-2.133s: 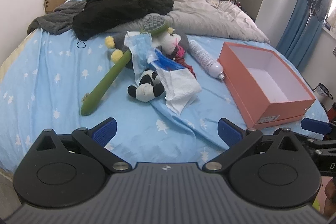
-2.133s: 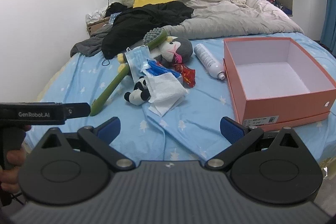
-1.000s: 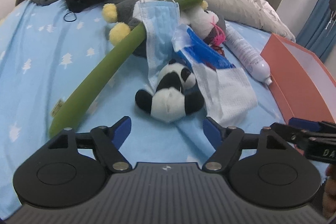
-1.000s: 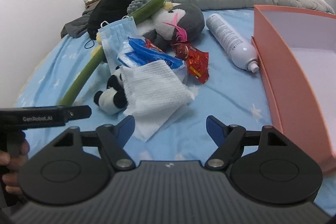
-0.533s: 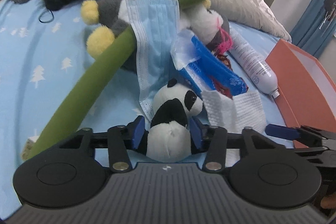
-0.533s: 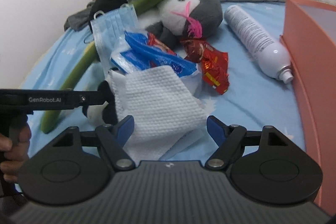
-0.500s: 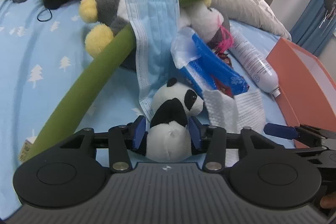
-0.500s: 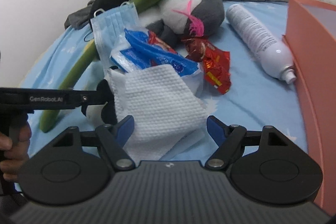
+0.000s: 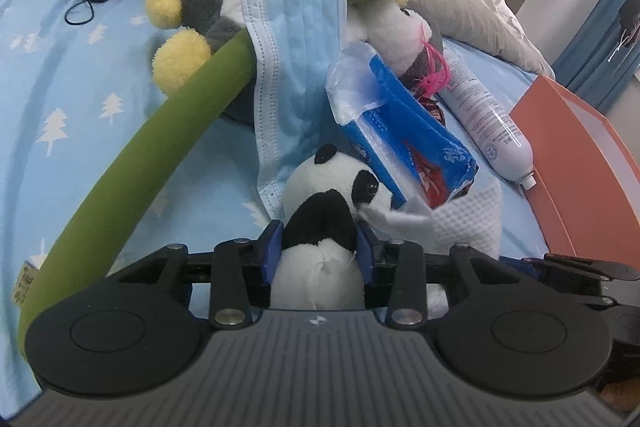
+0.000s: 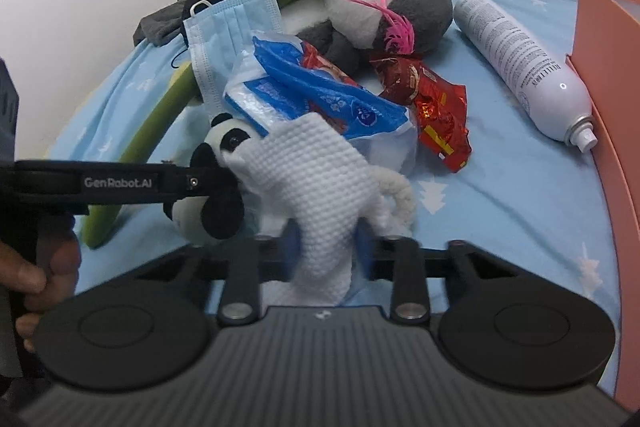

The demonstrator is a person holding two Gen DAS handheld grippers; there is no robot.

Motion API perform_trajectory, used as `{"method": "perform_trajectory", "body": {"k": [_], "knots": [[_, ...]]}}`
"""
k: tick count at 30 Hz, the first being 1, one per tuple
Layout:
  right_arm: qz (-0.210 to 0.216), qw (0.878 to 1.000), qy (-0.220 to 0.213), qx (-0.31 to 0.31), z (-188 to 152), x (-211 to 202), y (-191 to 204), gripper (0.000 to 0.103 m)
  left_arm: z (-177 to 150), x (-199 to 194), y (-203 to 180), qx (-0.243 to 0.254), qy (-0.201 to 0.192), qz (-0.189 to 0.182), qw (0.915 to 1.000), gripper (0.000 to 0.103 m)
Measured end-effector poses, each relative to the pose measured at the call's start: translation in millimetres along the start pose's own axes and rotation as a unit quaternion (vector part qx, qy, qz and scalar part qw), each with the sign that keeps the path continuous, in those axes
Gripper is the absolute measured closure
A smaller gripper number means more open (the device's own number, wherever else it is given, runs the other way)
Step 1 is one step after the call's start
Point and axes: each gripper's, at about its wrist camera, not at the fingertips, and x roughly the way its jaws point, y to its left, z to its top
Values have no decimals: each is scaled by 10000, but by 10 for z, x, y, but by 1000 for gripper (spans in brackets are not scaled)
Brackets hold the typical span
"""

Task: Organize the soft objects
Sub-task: 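Lift and carry the panda plush and white wipe over the pink box with both tools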

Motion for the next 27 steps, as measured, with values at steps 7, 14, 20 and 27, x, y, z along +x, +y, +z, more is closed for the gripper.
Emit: {"method": "perform_trajectory", "body": {"k": [7, 14, 20, 27], "knots": [[-85, 9998, -170, 62, -35, -274, 33, 86, -160, -274, -13, -110, -100, 104, 9998, 59], [-239, 9991, -312, 134, -158, -600, 88, 86, -372, -608, -59, -214, -142, 137, 9996, 59], [-398, 9982, -411, 178, -299, -903, 152, 86, -536, -957, -171, -237, -251, 63, 9994, 59], [-581, 9961, -614, 269, -455, -1358, 211, 86, -692, -1414, -341, -248, -381, -80, 9989, 59]]}}
